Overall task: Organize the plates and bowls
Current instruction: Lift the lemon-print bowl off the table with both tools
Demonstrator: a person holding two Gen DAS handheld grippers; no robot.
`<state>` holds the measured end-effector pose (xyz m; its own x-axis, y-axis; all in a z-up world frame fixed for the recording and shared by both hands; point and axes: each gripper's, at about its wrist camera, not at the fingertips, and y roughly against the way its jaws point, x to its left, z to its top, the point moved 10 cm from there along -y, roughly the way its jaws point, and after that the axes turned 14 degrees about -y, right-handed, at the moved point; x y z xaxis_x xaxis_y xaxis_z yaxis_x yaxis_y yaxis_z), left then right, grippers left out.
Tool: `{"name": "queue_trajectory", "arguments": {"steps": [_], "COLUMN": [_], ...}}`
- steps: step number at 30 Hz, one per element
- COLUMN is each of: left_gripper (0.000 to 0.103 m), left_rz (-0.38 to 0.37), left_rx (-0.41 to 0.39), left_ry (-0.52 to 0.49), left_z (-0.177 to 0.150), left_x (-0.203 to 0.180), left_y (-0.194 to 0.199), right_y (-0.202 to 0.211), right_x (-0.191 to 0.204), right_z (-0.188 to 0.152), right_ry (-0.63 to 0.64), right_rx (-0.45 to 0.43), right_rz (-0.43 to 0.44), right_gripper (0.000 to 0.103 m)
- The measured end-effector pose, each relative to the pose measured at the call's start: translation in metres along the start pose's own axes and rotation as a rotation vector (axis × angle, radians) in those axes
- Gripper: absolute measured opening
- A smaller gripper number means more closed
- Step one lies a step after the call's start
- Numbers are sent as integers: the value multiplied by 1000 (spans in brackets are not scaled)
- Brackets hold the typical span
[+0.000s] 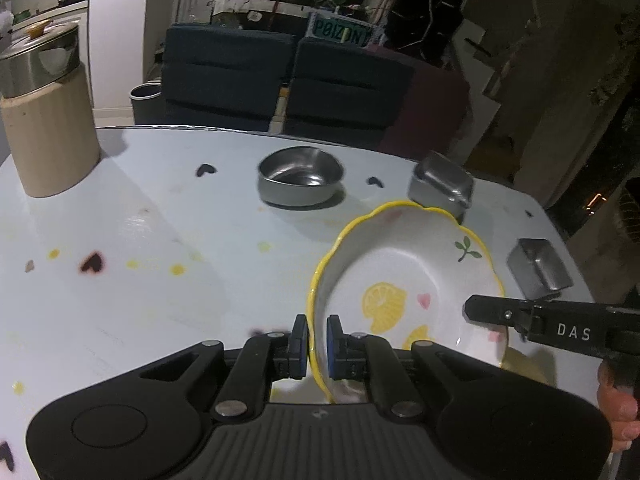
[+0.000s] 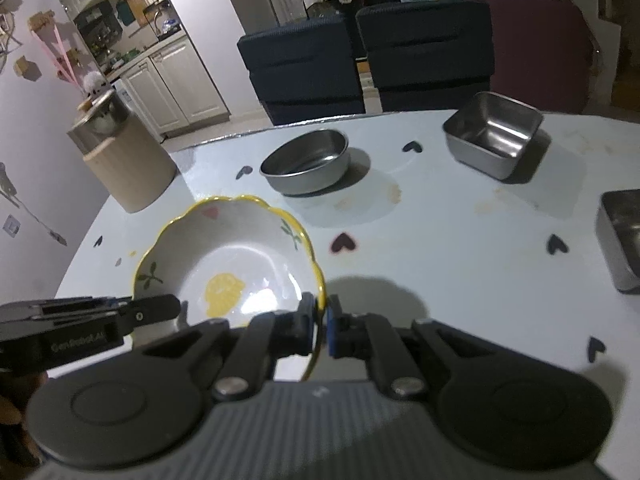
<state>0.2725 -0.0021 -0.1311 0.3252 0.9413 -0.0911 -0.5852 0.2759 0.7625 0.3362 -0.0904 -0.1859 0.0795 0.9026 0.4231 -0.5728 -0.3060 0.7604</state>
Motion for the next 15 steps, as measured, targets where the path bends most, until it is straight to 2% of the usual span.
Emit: {"name": "queue_trajectory", "arguments": {"steps": [15], "left_gripper": [9], "left_rz": [-110], "left_rx": [24], "left_ry": [-62], "left_z": [-13], "left_x": [-74], "left_y": [4], "right_y": [58], "right_x": [-62], "right_z": [-21], "right_ry": [-71], "right_rx": [-11], "right_rz": [-42], "right_gripper": [7]}}
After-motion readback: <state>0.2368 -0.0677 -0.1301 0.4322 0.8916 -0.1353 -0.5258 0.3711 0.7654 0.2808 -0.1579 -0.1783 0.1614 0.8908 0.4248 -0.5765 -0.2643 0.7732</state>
